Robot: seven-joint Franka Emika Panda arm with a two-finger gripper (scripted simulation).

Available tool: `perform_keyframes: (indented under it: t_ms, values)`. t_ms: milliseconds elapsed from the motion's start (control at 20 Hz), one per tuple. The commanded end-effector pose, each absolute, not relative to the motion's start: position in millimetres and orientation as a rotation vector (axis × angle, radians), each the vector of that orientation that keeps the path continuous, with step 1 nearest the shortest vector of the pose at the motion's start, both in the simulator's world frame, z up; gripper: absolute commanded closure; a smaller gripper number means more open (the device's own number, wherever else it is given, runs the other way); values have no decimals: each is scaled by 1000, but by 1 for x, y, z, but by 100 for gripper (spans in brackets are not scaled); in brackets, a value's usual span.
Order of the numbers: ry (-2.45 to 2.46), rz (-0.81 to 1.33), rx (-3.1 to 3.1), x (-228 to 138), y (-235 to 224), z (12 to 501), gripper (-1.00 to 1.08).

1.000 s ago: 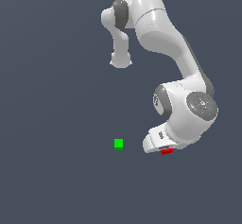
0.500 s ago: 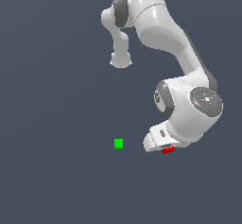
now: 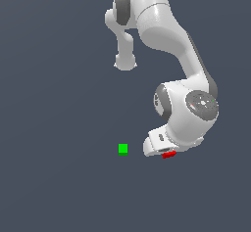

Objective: Stack the red cube on top of the green cube.

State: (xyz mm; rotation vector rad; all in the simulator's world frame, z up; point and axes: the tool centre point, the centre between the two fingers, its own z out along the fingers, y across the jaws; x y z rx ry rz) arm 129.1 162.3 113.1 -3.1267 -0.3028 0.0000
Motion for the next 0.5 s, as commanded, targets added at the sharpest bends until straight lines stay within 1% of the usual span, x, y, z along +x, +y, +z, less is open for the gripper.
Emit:
perform_keyframes:
  t_ms: [0, 450]
  values:
    - [-301, -1, -3127, 127, 150, 110, 108]
    - [-301, -1, -3127, 109, 77, 88, 108]
